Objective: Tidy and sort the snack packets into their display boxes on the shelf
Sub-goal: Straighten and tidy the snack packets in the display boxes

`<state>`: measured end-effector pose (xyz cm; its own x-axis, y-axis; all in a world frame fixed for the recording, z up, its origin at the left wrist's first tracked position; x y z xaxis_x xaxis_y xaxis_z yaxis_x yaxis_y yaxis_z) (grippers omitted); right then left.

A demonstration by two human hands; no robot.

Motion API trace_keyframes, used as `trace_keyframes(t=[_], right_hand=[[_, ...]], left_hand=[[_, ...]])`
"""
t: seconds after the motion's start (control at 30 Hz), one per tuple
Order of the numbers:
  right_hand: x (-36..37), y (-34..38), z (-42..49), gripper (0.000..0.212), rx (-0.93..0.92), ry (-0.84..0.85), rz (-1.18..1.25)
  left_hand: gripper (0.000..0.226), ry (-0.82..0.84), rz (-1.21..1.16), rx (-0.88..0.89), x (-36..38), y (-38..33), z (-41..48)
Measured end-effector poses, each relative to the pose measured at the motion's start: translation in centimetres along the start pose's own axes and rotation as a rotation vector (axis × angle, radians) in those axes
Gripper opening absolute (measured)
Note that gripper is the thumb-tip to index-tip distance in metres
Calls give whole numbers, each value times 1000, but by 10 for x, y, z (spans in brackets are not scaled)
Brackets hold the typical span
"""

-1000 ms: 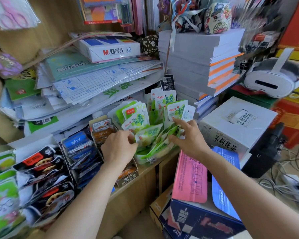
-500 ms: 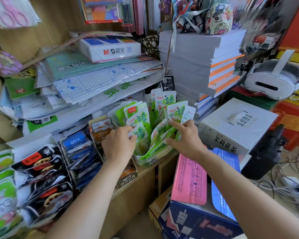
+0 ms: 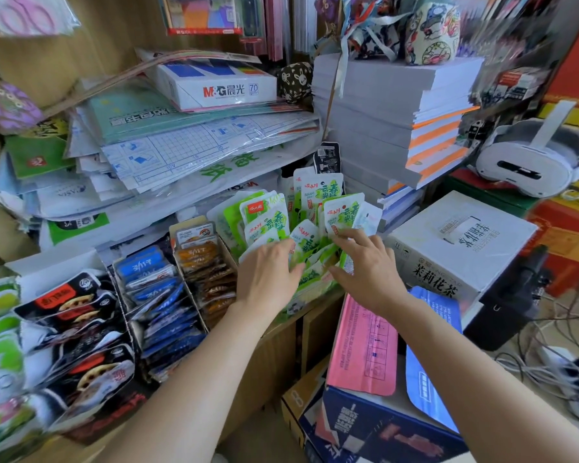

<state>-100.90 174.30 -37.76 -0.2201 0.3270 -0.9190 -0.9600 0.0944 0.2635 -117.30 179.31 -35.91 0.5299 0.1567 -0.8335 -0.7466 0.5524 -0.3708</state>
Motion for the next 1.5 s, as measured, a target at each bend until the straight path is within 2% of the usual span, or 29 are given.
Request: trace_keyframes(t=[0.13,0.23,0.33,0.53,0.7,0.9,1.07,1.17,1.27,1.33,1.43,1.5], right_hand=[[1,-2,1,42,-13,40,108],[-3,-6,1,41,-12,9,255],[-8,-9,2,43,40,-4,379],[-7,-8,10,51,70,22,352],[-4,-2,23,55,81,62,302],[2,42,38,73,-29,199,394],[16,56,40,57,34,313,650],[23,56,43,61,115,281,756],[23,60,41,53,99,239,716],[16,62,39,45,92,161,681],[0,60,40,36,88,-20,643],[-12,66,40,23,40,-88,596]], left_hand=[[29,82,-37,-115,14,11,9],[14,144,-75,-125,18,12,11],[11,179,-94,-94,19,9,9],[9,-71,-255,-34,-14,11,-7],[10,-143,-362,-71,-34,34,-34],[9,-4,-424,-109,-32,50,-45],[13,49,-481,-146,-31,55,-43],[20,32,-479,-134,-32,52,-44],[34,-98,-416,-128,-45,53,-42],[43,-183,-392,-146,-55,56,-38],[56,-225,-423,-176,-61,56,-34],[57,-256,-453,-136,-64,51,-32]])
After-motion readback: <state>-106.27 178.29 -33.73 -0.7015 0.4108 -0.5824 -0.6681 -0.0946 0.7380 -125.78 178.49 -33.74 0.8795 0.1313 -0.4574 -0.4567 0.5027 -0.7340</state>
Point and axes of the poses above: each hand's wrist, its own z-axis towards the middle knuckle, its own x-axis out of the palm, y = z × x, the point moved 8 cm from there along z, towards the middle knuckle, and after that the axes turned 5 degrees about -z, right-handed, at the moved point
